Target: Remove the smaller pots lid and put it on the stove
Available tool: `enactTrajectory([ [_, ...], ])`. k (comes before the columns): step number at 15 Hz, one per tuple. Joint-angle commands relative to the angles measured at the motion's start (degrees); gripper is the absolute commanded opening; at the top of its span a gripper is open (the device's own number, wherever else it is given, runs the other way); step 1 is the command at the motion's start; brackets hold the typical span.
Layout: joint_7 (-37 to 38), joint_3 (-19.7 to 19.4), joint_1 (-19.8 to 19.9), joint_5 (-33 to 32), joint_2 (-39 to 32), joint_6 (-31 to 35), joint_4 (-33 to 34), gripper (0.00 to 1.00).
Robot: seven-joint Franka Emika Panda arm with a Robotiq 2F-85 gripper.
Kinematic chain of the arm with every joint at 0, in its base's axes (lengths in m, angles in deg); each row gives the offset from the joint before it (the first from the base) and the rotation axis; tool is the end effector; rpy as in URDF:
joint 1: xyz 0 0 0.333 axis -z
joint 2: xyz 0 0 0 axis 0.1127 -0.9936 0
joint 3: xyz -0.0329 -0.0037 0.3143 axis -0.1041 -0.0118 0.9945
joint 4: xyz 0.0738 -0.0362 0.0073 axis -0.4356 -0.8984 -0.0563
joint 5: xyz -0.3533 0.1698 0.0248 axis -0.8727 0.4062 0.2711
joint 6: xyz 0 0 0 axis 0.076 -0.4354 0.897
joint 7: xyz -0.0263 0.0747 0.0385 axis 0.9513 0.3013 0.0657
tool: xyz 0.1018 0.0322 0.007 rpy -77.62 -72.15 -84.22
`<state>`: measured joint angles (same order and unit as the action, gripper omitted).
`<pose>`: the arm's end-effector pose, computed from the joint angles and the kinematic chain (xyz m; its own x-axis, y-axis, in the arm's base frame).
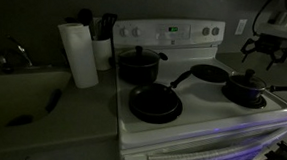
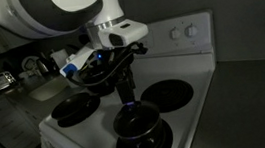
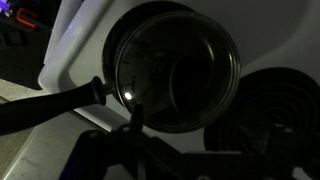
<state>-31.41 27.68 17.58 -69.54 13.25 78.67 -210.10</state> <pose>0.4216 -0.1189 0.4251 0.3886 -0.9213 -0.0139 -0.9185 -0.3862 -0.0855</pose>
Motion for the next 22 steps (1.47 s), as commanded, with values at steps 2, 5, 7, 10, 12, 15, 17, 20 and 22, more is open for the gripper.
enactTrajectory([
  [2,0.47,1.71,-1.32,1.59,-2.22,-0.38,0.7,1.0],
  [5,0.78,1.79,-1.58,1.42,-3.04,-0.78,0.76,1.0],
  [7,1.47,1.69,-1.07,0.38,-3.01,-1.4,0.37,1.0],
  [10,2.42,1.25,-0.44,0.15,-2.36,-1.8,-0.28,1.0],
  [12,2.84,1.03,-0.33,0.43,-2.6,-1.78,-0.44,1.0],
  [15,3.15,0.8,-0.41,0.93,-3.33,-1.64,-0.84,1.0],
  [17,3.35,0.72,-0.46,1.05,-3.55,-1.55,-1.1,1.0],
  [20,3.56,0.68,-0.46,0.84,-3.92,-1.56,-1.17,1.0],
  [22,3.43,0.66,-0.48,0.64,-4.1,-1.69,-1.14,0.93],
])
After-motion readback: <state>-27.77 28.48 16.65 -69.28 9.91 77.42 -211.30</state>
